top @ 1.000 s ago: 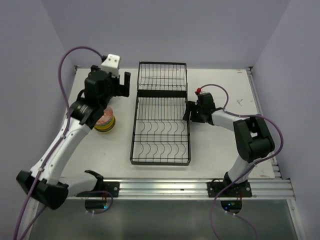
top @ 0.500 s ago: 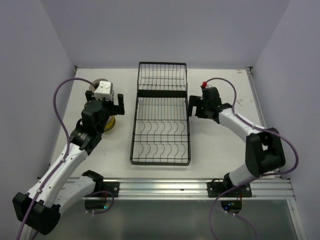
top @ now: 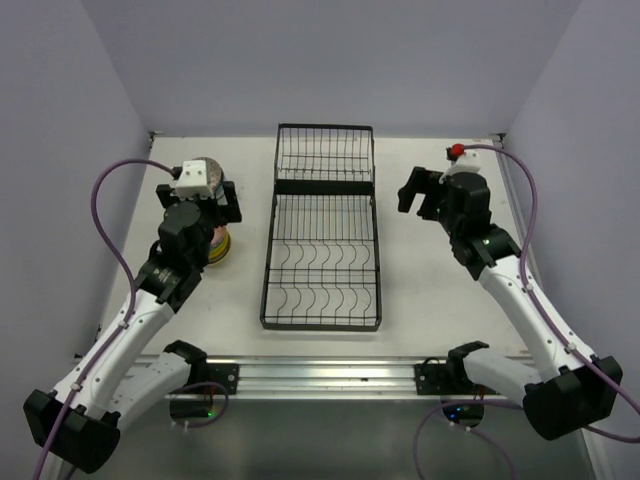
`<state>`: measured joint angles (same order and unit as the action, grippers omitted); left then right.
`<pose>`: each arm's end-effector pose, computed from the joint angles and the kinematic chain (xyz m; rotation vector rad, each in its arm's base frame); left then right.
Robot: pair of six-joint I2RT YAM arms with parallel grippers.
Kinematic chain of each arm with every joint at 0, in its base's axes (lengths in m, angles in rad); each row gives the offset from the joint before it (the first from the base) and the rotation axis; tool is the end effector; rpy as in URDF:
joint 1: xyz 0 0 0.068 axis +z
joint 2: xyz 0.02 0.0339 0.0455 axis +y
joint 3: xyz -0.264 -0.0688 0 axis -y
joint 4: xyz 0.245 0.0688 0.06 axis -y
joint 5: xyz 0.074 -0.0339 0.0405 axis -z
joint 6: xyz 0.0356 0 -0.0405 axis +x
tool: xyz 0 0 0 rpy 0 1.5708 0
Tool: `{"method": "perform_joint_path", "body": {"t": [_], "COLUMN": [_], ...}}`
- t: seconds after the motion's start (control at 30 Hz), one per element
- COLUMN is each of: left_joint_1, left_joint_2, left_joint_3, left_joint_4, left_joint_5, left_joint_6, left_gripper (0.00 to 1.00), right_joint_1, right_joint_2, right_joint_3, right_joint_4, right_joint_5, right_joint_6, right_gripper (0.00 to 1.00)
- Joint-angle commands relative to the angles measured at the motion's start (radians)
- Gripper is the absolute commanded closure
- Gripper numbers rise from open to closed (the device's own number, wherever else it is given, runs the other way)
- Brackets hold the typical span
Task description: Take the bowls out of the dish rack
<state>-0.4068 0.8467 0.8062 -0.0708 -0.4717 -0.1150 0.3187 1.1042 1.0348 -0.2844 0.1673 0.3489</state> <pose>0.1877 -0.0632 0.3496 -0.1099 1.6663 0.0024 0.2413 0.0734 0.3543 0.1416 1.9248 0.2872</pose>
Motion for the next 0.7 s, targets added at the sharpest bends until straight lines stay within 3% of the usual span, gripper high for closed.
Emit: {"method": "perform_joint_path", "body": {"t": [0.0, 0.13, 0.53, 0.6, 0.67], "left_joint_1": [0.000, 0.000, 0.002, 0.002, 0.002], "left_joint_2": [0.032, 0.020, 0.069, 0.084, 0.097], "left_joint_3": [0.031, 0.018, 0.015, 0.016, 0.025], "left_joint_4": [-0.009, 0.003, 0.006, 0.006, -0.001], "left_joint_5": [-0.056, -0.105, -0.145, -0.143, -0.133], "left_joint_6": [-0.060, -0.054, -0.032, -0.029, -0.031], "left_gripper": [0.00, 0.00, 0.00, 0.00, 0.00], "right_joint_1": [-0.003, -0.003, -0.003, -0.003, -0.003], "right_joint_2": [-0.050, -0.060, 0.117, 0.154, 0.160], "right_joint_3": [-0.102, -0.124, -0.062, -0.033, -0.018], "right_joint_4": [0.045, 0.125, 0.064, 0.019, -0.018], "right_joint_5": [0.020, -0.066, -0.252, -0.189, -0.076], "right_joint_6": [0.015, 0.016, 0.041, 0.028, 0.116], "right_gripper": [0.01, 0.01, 0.01, 0.01, 0.01]}}
